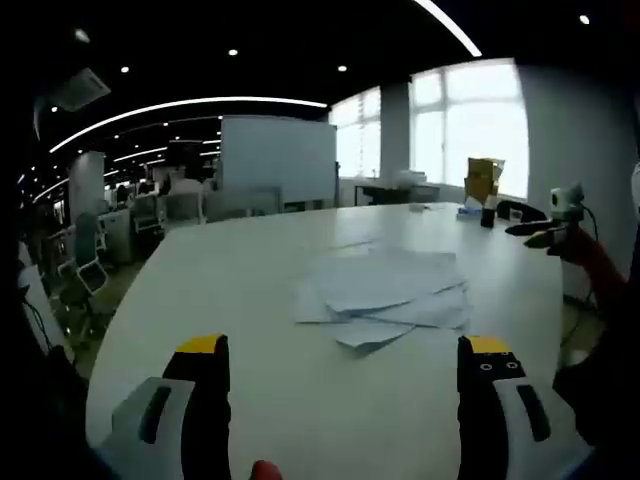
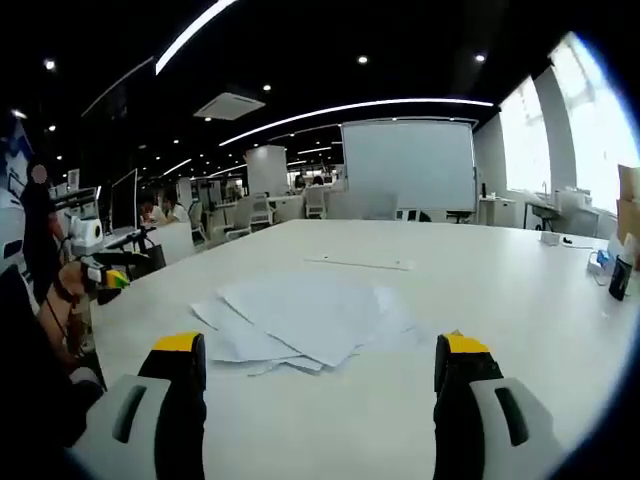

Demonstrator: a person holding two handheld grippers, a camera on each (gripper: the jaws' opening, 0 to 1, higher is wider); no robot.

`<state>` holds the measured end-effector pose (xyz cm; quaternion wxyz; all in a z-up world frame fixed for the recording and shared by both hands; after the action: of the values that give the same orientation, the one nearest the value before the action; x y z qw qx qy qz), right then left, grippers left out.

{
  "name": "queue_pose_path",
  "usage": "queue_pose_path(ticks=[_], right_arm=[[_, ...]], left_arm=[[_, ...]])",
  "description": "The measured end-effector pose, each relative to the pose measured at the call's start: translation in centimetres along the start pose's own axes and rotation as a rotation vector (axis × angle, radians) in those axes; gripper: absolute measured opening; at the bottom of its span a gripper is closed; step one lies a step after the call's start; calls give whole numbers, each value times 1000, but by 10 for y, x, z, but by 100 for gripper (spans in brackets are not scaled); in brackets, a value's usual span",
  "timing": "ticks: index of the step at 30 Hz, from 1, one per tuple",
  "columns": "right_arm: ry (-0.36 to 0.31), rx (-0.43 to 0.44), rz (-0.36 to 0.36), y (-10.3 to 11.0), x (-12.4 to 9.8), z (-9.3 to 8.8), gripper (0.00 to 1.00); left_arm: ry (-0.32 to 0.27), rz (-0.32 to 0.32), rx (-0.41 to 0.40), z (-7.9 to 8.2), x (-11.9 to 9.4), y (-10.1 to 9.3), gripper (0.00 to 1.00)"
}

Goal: Organize the stack of printing papers by aligning and flattening the scattered papers on the table

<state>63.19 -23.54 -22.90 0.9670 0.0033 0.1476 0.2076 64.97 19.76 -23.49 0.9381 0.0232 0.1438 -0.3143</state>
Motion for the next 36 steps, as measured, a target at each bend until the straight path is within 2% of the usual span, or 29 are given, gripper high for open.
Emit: queue_pose_path(ticks=[21,30,36], right_arm=[[7,1,-2,1,3,-1,90],[8,-1,0,2,4,-1,90],[7,2,-5,0,3,-2,90]], left_arm=[[3,-3,2,-1,1,1,97],[-11,-5,17,7,3,-1,97],[-6,-8,17,6,4,-1,97]])
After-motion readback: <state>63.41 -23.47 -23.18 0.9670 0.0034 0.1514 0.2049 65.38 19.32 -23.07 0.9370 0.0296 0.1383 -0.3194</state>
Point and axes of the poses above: the point that each gripper's makers call its tool centre point, and the gripper's own axes: x roughly forward along the fingers, y roughly to its left, z roughly out of its top, the point moved 5 cm from there along -x, roughly backward along the fingers, and after that the axes turned 3 degrees about -z, right-handed, at the moved point
